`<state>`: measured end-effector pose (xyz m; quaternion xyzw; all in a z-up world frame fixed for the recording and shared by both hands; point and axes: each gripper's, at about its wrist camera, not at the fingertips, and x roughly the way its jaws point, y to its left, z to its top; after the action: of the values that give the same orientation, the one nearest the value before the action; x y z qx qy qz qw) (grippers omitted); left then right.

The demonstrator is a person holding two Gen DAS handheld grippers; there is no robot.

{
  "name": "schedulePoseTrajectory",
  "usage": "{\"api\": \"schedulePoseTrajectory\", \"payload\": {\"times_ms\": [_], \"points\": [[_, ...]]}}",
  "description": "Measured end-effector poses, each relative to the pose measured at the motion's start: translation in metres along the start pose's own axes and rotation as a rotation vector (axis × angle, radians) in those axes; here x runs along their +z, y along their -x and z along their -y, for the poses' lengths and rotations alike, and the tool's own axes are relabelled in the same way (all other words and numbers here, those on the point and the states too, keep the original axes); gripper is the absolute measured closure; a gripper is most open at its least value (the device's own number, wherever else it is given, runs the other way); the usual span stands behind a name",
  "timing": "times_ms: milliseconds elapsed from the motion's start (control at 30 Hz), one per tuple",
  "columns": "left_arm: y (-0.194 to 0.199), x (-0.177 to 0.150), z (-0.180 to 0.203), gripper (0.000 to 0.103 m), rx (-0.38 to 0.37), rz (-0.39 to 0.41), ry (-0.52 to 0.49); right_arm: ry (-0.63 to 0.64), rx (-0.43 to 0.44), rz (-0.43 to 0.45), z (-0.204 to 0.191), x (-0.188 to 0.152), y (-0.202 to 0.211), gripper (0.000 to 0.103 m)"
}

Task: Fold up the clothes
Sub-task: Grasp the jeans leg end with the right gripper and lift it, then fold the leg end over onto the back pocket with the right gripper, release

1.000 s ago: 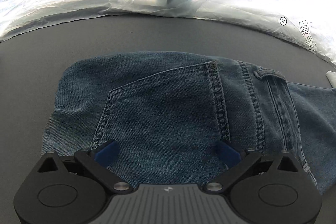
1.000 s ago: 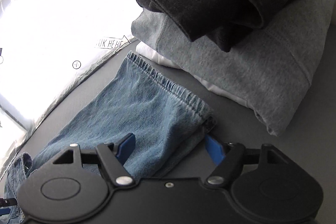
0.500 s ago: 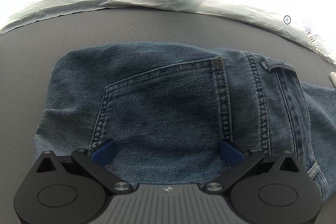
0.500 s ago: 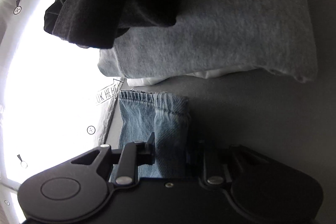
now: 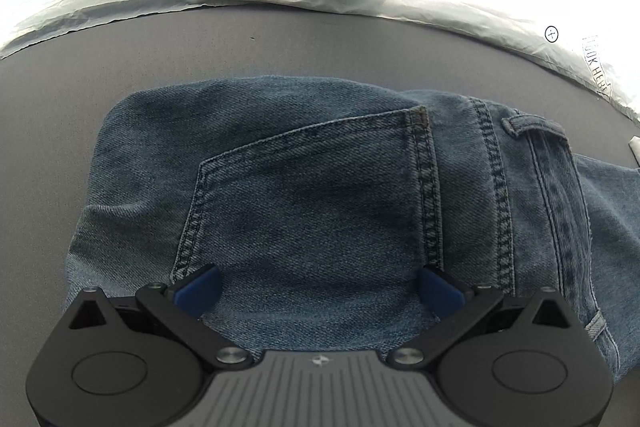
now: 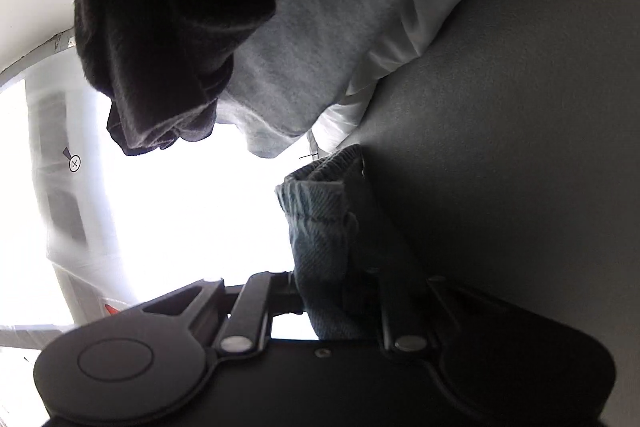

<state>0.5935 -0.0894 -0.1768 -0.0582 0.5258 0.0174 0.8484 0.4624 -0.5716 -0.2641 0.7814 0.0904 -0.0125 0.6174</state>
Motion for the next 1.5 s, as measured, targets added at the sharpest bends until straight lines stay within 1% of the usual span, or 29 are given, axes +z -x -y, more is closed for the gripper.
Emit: {"api": "schedulePoseTrajectory", "payload": {"times_ms": [67,133,167,233,300,400,533,633,767,833,933,967,1033,1100,1233,1267,1333,1433,1467,1500], "points": [[0.004,0.001,-0.003,0.0,-0.006,-0.009,0.03,0.017,0.043,-0.048,-0.014,-0.017,-0.008,0.088],[0.013,-0.004,-0.006,0.0,-0.015,0.008,0.054,0.038,0.087,-0.099,-0.028,-0.035,-0.016,0.088],[0.019,-0.007,-0.008,0.0,-0.015,0.017,0.053,0.04,0.106,-0.119,-0.034,-0.044,-0.019,0.088],[0.029,-0.014,-0.008,0.0,0.013,0.022,0.027,0.032,0.137,-0.157,-0.042,-0.064,-0.023,0.088],[0.04,-0.021,-0.014,0.0,0.014,0.035,0.025,0.027,0.164,-0.195,-0.048,-0.085,-0.026,0.088],[0.057,-0.029,-0.028,0.0,-0.005,0.059,0.035,0.024,0.193,-0.253,-0.054,-0.118,-0.026,0.088],[0.082,-0.035,-0.045,0.0,-0.036,0.102,0.039,-0.013,0.237,-0.312,-0.052,-0.164,-0.022,0.088],[0.099,-0.035,-0.064,0.0,-0.027,0.13,0.071,-0.036,0.255,-0.354,-0.048,-0.2,-0.021,0.088],[0.118,-0.039,-0.104,0.0,-0.129,0.154,0.175,-0.056,0.264,-0.416,-0.038,-0.252,-0.022,0.088],[0.125,-0.041,-0.119,0.0,-0.142,0.161,0.187,-0.056,0.254,-0.445,-0.03,-0.275,-0.023,0.088],[0.132,-0.045,-0.138,0.0,-0.124,0.182,0.147,-0.068,0.228,-0.476,-0.014,-0.301,-0.023,0.088],[0.133,-0.046,-0.144,0.0,-0.12,0.184,0.137,-0.07,0.209,-0.483,-0.007,-0.309,-0.025,0.088],[0.131,-0.049,-0.159,0.0,-0.129,0.178,0.136,-0.053,0.154,-0.497,0.007,-0.315,-0.036,0.088],[0.124,-0.051,-0.176,0.0,-0.149,0.161,0.143,-0.042,0.062,-0.505,0.027,-0.329,-0.043,0.088],[0.115,-0.055,-0.2,0.0,-0.137,0.134,0.16,0.017,-0.152,-0.517,0.053,-0.345,-0.054,0.085],[0.113,-0.057,-0.204,0.0,-0.147,0.134,0.171,0.032,-0.18,-0.512,0.055,-0.347,-0.054,0.085],[0.11,-0.063,-0.212,0.0,-0.171,0.132,0.2,0.058,-0.211,-0.508,0.058,-0.353,-0.05,0.083],[0.104,-0.07,-0.216,0.0,-0.189,0.118,0.231,0.151,-0.234,-0.542,0.046,-0.361,-0.044,0.082],[0.102,-0.072,-0.217,0.0,-0.189,0.116,0.236,0.202,-0.247,-0.562,0.04,-0.365,-0.044,0.08],[0.101,-0.072,-0.217,0.0,-0.188,0.115,0.239,0.25,-0.259,-0.578,0.035,-0.369,-0.044,0.076]]}}
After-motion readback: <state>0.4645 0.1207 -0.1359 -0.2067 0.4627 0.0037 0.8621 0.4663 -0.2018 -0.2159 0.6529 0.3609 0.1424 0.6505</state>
